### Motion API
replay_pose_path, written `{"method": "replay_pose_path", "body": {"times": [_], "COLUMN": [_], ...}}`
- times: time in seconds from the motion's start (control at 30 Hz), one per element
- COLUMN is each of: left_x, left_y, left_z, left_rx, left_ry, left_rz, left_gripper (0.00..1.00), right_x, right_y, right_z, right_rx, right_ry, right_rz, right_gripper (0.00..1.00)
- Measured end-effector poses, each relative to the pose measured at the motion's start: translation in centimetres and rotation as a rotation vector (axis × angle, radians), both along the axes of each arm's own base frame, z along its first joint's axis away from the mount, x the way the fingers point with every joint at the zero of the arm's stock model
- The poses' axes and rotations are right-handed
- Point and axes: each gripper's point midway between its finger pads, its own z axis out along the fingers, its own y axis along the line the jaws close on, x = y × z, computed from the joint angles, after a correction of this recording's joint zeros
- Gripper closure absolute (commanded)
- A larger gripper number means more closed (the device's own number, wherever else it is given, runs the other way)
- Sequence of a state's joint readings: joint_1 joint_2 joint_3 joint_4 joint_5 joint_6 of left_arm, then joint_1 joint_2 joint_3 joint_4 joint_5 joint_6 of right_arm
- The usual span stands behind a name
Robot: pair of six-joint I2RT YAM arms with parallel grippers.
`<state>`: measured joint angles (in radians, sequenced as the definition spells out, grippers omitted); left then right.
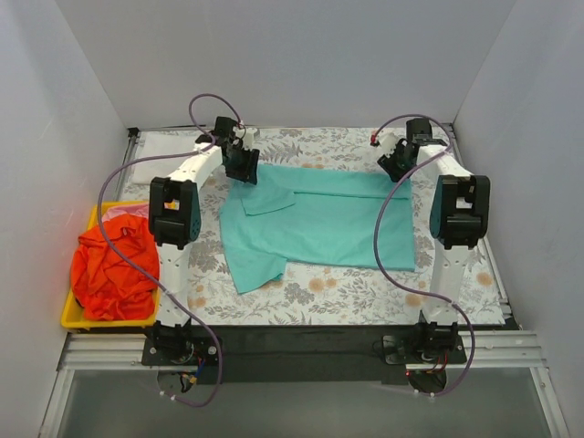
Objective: Fold and stack the t-shirts
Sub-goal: Fold the tshirt
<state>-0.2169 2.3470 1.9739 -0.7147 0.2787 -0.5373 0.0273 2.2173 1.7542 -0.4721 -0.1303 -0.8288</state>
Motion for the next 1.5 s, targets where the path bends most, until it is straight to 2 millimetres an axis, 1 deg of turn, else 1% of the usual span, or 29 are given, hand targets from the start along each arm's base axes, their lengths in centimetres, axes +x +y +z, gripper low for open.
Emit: {"method": "replay_pose_path", "body": {"times": [0.03,0.1,0.13,0.17,0.2,0.23,0.3,0.37,0.4,0.43,0.47,0.5,0.53,0.6,0.63,0.7,0.8,0.87,0.93,1.0,1.03,1.1,1.13,1.17,1.23,1.3,1.4,1.43,1.5], "left_x": [-0.3,-1.7,-2.8,-4.1,-5.9,-7.6,-11.5,-15.3,-17.2,-18.9,-20.3,-21.6,-22.7,-24.3,-25.1,-26.5,-28.2,-28.6,-28.6,-28.6,-28.6,-28.9,-29.1,-29.4,-30.2,-31.5,-33.1,-33.6,-34.3], "left_y": [-0.1,-0.3,-0.4,-0.5,-0.6,-0.7,-0.6,-0.2,-0.1,0.1,0.3,0.5,0.7,1.0,1.2,1.5,1.8,1.7,1.6,1.5,1.5,1.5,1.6,1.6,1.7,1.6,1.5,1.5,1.3], "left_z": [0.8,2.6,3.8,5.0,6.5,8.3,11.6,13.9,14.5,14.9,15.0,14.7,14.2,12.5,11.4,9.7,7.9,7.5,7.5,7.6,7.6,7.4,7.2,6.9,6.3,5.5,4.5,4.1,3.1], "left_rx": [-0.024,-0.070,-0.091,-0.104,-0.119,-0.135,-0.152,-0.162,-0.164,-0.165,-0.166,-0.167,-0.166,-0.162,-0.158,-0.149,-0.129,-0.120,-0.116,-0.114,-0.114,-0.112,-0.106,-0.100,-0.087,-0.066,-0.018,-0.002,0.031], "left_ry": [0.001,0.002,-0.002,0.000,0.002,-0.012,-0.047,-0.084,-0.089,-0.092,-0.085,-0.072,-0.049,0.005,0.038,0.092,0.150,0.156,0.145,0.135,0.132,0.130,0.131,0.132,0.135,0.129,0.112,0.110,0.109], "left_rz": [-0.016,-0.058,-0.089,-0.115,-0.149,-0.185,-0.260,-0.326,-0.353,-0.379,-0.402,-0.421,-0.437,-0.456,-0.464,-0.476,-0.490,-0.500,-0.504,-0.507,-0.508,-0.515,-0.518,-0.522,-0.544,-0.583,-0.646,-0.668,-0.709], "left_gripper": [0.54,0.53,0.51,0.50,0.47,0.46,0.45,0.45,0.45,0.45,0.45,0.43,0.43,0.42,0.42,0.42,0.42,0.43,0.43,0.43,0.44,0.45,0.46,0.45,0.44,0.43,0.42,0.42,0.41], "right_x": [-0.3,-1.6,-2.9,-4.5,-5.7,-7.5,-11.5,-14.7,-16.5,-18.3,-19.9,-21.7,-23.3,-26.1,-27.4,-29.1,-30.4,-30.7,-30.8,-30.8,-30.6,-30.1,-29.9,-29.7,-29.9,-30.2,-30.3,-30.4,-30.6], "right_y": [0.1,0.3,0.4,0.5,0.6,0.7,0.8,1.0,1.2,1.3,1.4,1.5,1.6,1.6,1.6,1.4,1.0,0.8,0.6,0.4,0.4,0.4,0.4,0.3,0.2,0.1,0.1,0.1,0.1], "right_z": [0.5,2.2,3.4,4.9,6.1,7.8,10.9,12.8,12.9,12.4,11.4,9.9,8.2,4.9,3.6,1.8,0.2,-0.6,-1.3,-1.6,-1.6,-1.6,-1.6,-1.7,-2.0,-2.3,-2.3,-2.3,-2.4], "right_rx": [0.006,0.017,0.019,0.022,0.016,0.015,0.010,-0.001,-0.009,-0.016,-0.020,-0.026,-0.030,-0.039,-0.043,-0.054,-0.075,-0.092,-0.105,-0.118,-0.123,-0.132,-0.138,-0.144,-0.150,-0.158,-0.160,-0.162,-0.164], "right_ry": [0.001,-0.005,-0.005,-0.008,-0.020,-0.037,-0.067,-0.102,-0.102,-0.083,-0.060,-0.013,0.044,0.155,0.205,0.266,0.303,0.305,0.302,0.297,0.290,0.269,0.260,0.251,0.256,0.258,0.245,0.245,0.246], "right_rz": [0.007,0.025,0.039,0.051,0.074,0.094,0.135,0.171,0.189,0.205,0.219,0.233,0.246,0.263,0.269,0.274,0.274,0.275,0.272,0.272,0.274,0.279,0.282,0.284,0.283,0.285,0.289,0.291,0.295], "right_gripper": [0.42,0.37,0.11,0.08,0.07,0.06,0.10,0.16,0.19,0.23,0.27,0.27,0.29,0.31,0.32,0.34,0.37,0.39,0.41,0.42,0.46,0.51,0.55,0.56,0.57,0.59,0.73,0.83,0.92]}}
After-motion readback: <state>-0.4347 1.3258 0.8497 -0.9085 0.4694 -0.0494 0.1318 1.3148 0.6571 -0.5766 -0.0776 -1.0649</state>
